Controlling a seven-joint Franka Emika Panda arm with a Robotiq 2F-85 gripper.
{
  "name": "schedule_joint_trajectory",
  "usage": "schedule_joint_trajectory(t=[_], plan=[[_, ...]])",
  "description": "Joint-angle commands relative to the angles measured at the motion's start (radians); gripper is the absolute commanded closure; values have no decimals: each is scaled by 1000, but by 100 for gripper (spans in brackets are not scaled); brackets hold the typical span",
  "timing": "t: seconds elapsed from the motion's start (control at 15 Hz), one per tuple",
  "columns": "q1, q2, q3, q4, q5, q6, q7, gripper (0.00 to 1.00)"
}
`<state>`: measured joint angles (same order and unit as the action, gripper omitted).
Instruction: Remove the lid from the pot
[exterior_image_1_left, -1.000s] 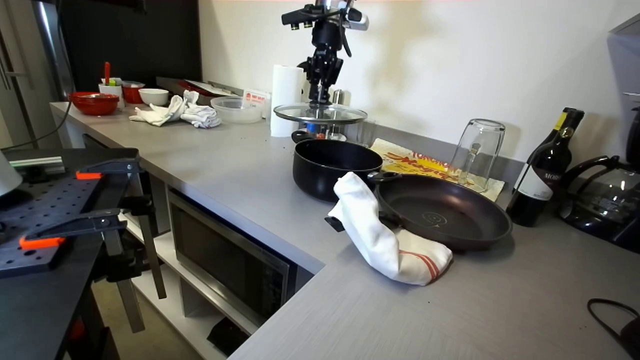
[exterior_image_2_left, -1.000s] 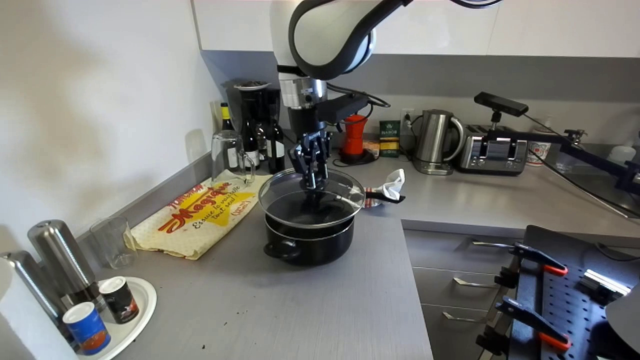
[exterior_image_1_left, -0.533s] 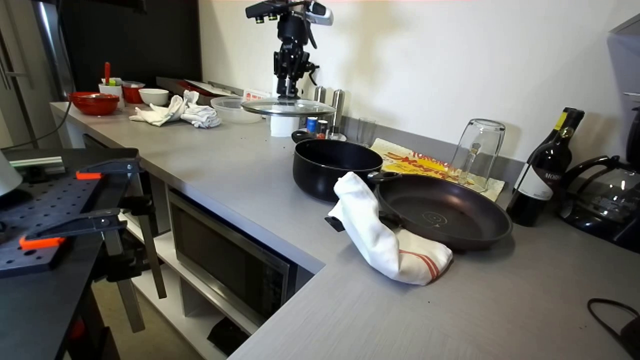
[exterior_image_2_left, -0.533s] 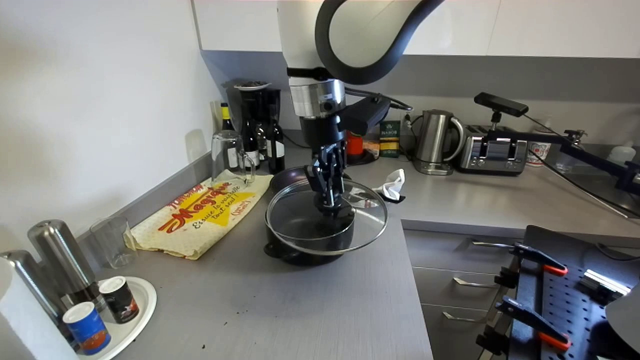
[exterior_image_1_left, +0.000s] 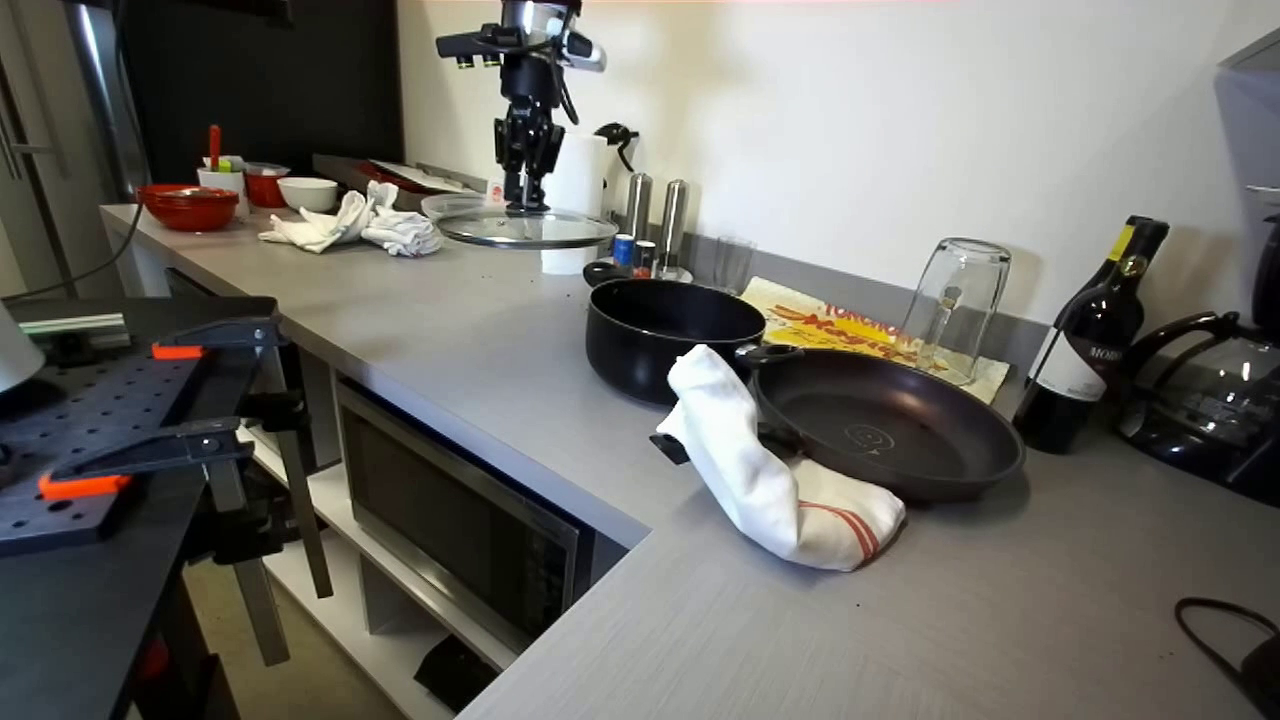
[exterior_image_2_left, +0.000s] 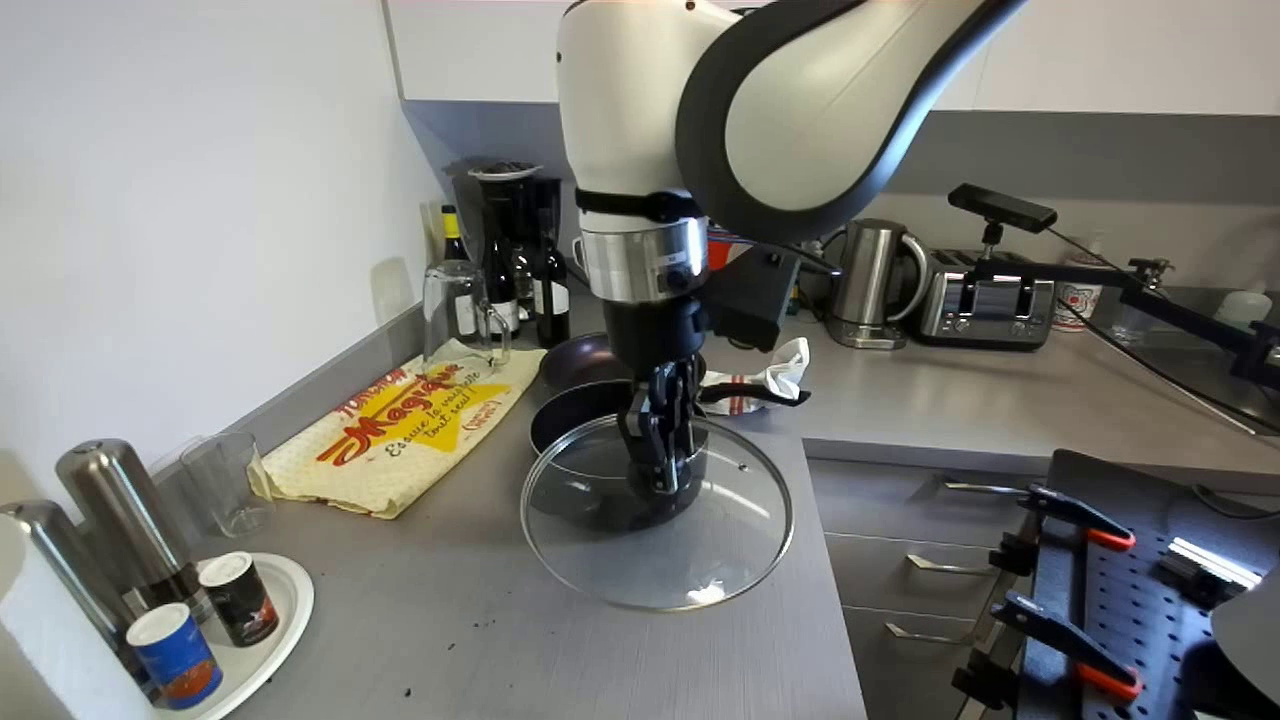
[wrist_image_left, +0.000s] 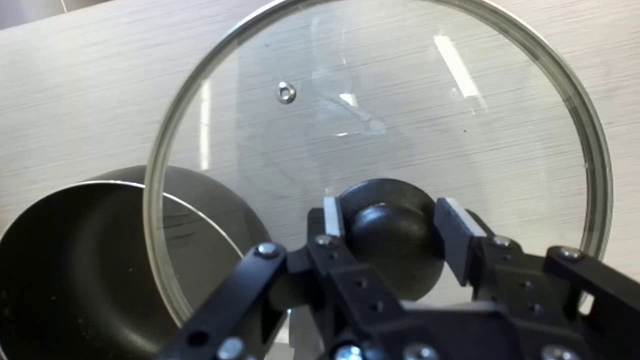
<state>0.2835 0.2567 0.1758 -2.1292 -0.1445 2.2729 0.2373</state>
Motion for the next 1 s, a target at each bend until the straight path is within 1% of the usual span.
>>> schedule_joint_trajectory(t=[0.0, 0.33, 0.73, 0.93], plan=[[22, 9, 14, -20, -11, 62, 34, 76], [43, 92, 15, -7, -2, 110, 39, 76], [53, 207, -4, 22, 0, 175, 31, 76], [59, 225, -6, 19, 3, 189, 25, 76]])
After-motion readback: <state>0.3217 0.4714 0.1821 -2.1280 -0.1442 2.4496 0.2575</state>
